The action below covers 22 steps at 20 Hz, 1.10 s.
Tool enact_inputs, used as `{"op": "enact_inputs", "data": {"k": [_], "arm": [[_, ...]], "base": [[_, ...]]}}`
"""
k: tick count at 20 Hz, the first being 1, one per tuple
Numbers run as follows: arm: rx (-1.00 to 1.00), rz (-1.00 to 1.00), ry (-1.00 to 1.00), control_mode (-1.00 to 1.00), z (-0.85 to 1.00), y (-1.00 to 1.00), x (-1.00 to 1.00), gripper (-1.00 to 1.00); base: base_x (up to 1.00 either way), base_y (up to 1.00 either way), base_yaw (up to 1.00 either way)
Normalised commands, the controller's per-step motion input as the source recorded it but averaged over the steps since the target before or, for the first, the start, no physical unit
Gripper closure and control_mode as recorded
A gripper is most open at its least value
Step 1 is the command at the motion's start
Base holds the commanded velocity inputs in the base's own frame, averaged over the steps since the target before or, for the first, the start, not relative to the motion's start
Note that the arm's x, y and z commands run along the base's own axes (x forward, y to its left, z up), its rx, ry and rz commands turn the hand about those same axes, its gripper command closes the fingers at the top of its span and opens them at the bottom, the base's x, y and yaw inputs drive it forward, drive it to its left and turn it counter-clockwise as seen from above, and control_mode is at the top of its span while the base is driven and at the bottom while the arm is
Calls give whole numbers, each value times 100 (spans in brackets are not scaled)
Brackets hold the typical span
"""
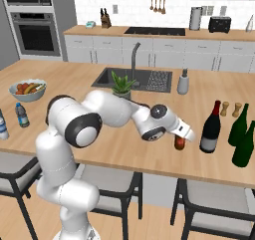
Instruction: Move the plastic bottles in the middle to the plastics group, and the glass bottles in the middle to the glass group.
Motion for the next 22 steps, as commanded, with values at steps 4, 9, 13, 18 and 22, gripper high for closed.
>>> {"op": "enact_inputs", "data": {"k": [4, 9, 13, 18, 22], "arm": [[0, -5, 0, -100, 3, -36, -3, 100], [0, 0, 1, -100, 0, -18, -7, 100], [0, -1, 1, -100, 0, -26, -8, 100], [0, 0, 0, -100, 0, -18, -19, 100], [0, 0, 0, -100, -17, -3, -16, 100]], "base": [[0, 0, 0], [0, 0, 0], [0, 0, 0], [0, 0, 0], [0, 0, 0]]}}
